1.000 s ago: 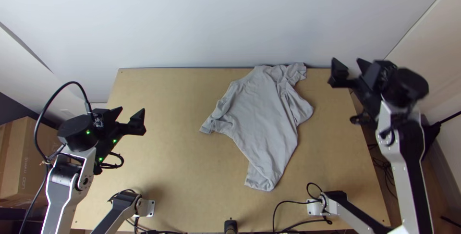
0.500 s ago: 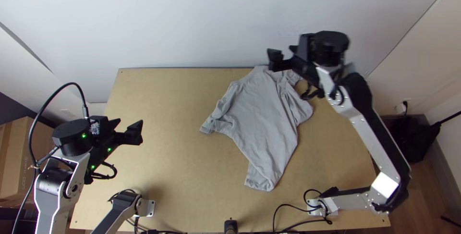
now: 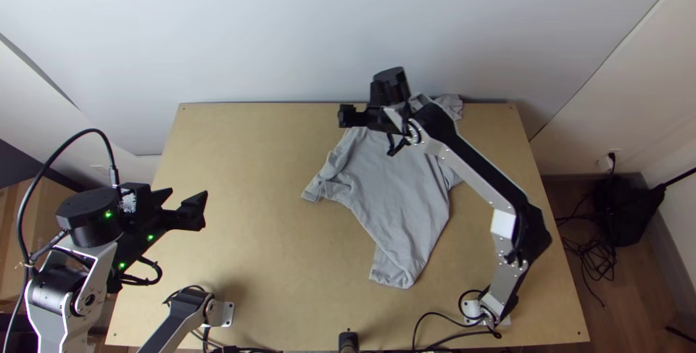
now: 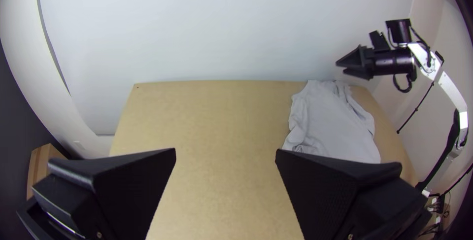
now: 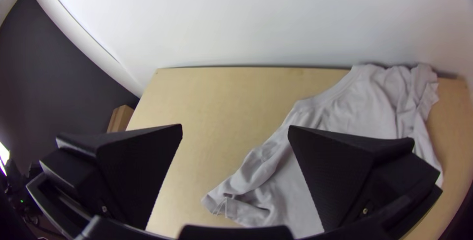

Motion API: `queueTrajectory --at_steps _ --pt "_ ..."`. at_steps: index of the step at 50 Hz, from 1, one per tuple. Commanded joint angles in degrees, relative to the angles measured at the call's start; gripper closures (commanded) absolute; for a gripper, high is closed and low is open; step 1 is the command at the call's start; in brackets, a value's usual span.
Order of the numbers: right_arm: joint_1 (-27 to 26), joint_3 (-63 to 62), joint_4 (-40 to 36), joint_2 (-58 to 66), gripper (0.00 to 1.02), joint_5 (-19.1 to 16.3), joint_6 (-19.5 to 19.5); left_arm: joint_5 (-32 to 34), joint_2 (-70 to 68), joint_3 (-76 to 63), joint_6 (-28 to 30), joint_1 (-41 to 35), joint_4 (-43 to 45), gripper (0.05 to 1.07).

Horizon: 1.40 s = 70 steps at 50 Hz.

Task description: Fold the t-shirt

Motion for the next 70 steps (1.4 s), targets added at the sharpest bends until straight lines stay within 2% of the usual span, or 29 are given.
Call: queueTrajectory --at_steps 1,6,9,14,26,30,39,57,64,70 --pt "1.9 2.9 -1.1 4.3 0.04 -1.6 5.7 0.6 0.9 1.8 0.1 -0.3 -1.4 0.1" --pt "3.2 5.2 -2.9 7.9 0.04 -3.8 7.7 0.7 1.0 2.0 0.1 -0.3 -1.7 0.1" --pt "3.5 6.0 -3.7 9.9 0.04 -6.3 9.7 0.6 1.0 2.0 0.1 -0.3 -1.7 0.1" --pt "3.4 8.1 -4.3 13.7 0.04 -7.2 11.3 0.5 1.0 1.9 0.2 0.0 -1.9 0.1" --pt "2.3 16.8 -7.7 23.3 0.04 -9.7 11.4 0.6 1.0 1.2 0.2 0.0 -1.5 0.1" --pt "2.2 18.3 -8.3 25.4 0.04 -10.2 11.5 0.6 1.0 1.2 0.2 0.1 -1.4 0.1" --pt "0.9 19.2 -8.5 28.9 0.04 -10.2 16.1 0.5 1.0 1.0 0.3 0.1 -1.1 0.1" --pt "-1.7 20.5 -10.1 33.8 0.04 -12.4 18.4 0.5 1.0 0.7 0.3 0.0 -0.7 0.1" --pt "-1.8 20.9 -10.1 34.4 0.08 -13.3 18.7 0.5 1.0 0.4 0.4 0.1 -0.3 0.1" --pt "-1.4 20.9 -11.4 34.7 0.16 -13.9 19.4 0.6 1.0 0.2 0.4 0.0 -0.3 0.1"
